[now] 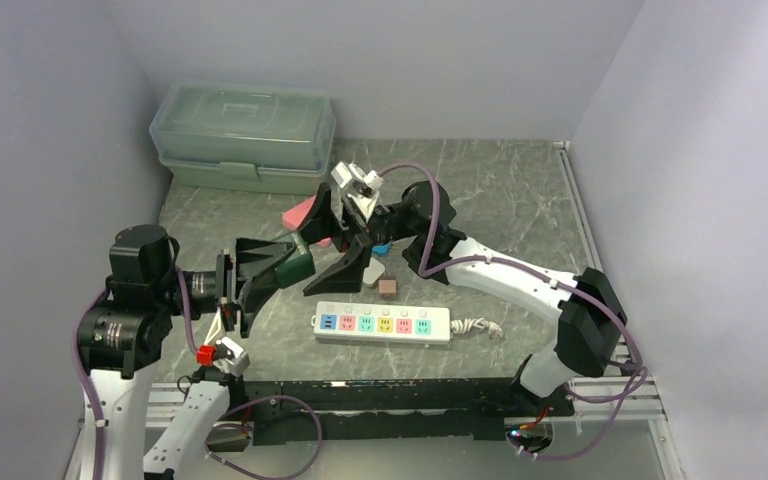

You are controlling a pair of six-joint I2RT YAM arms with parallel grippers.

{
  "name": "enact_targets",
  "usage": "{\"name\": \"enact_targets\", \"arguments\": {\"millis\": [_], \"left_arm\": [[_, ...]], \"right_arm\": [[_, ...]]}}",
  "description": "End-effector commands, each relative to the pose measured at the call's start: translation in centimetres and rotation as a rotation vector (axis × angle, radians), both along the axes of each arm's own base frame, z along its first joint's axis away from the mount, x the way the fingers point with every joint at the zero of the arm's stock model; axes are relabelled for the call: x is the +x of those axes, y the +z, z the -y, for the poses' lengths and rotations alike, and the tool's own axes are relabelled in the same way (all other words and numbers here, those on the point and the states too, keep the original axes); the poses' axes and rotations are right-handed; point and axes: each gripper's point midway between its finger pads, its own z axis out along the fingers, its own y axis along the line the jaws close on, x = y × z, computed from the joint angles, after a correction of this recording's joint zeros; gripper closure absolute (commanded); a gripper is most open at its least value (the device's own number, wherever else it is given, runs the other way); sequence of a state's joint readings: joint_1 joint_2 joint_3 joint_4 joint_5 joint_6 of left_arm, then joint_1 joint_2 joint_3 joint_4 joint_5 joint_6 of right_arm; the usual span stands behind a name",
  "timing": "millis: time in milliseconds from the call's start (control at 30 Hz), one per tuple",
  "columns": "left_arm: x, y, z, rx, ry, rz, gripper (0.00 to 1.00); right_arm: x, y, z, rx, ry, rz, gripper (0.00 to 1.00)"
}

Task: Insert the plug
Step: Pick up the plug from the center of the board.

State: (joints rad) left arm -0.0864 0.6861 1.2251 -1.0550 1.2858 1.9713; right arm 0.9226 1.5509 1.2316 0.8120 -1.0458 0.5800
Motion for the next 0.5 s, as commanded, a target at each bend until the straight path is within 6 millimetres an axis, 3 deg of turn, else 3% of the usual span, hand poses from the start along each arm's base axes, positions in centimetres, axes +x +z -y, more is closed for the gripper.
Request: {"name": "enact_targets", "arguments": {"millis": [0, 67, 100, 200, 233, 300, 333, 367, 400, 467], "left_arm": [[-2.7, 1.5, 1.1, -0.07, -0.163, 0.083, 1.0], [-2.5, 1.2, 1.0, -0.063, -0.156, 0.078, 1.0], [-2.4, 1.0, 1.0, -0.061, -0.152, 0.067, 1.0], [-2.1, 0.3, 0.9, -0.048, -0.135, 0.054, 1.0], [-1.9, 0.0, 0.9, -0.043, -0.126, 0.042, 0.98], [-1.3, -0.7, 0.7, -0.032, -0.102, 0.003, 0.78], [-0.9, -1.3, 0.6, -0.022, -0.081, -0.024, 0.53], [-0.4, -1.9, 0.5, -0.007, -0.056, -0.052, 0.18], [0.3, -2.8, 0.2, 0.015, -0.017, -0.089, 0.02], [1.3, -4.5, -0.4, 0.041, 0.058, -0.225, 0.0]], "right_arm": [[-1.7, 2.6, 1.3, 0.101, 0.042, 0.07, 0.07], [-2.0, 3.1, 1.5, 0.104, 0.057, 0.067, 0.22], [-2.0, 3.2, 1.6, 0.1, 0.06, 0.062, 0.33], [-1.5, 3.0, 1.4, 0.056, 0.026, 0.034, 0.86], [-1.2, 2.9, 1.3, 0.043, 0.002, 0.025, 0.96], [-0.5, 2.5, 1.4, 0.011, -0.053, 0.007, 1.0], [-0.1, 2.3, 1.5, -0.001, -0.082, -0.004, 1.0], [0.4, 2.1, 1.7, -0.015, -0.116, -0.021, 1.0], [1.2, 1.8, 2.0, -0.029, -0.164, -0.04, 1.0], [3.4, 0.9, 2.9, -0.082, -0.277, -0.087, 1.0]]}}
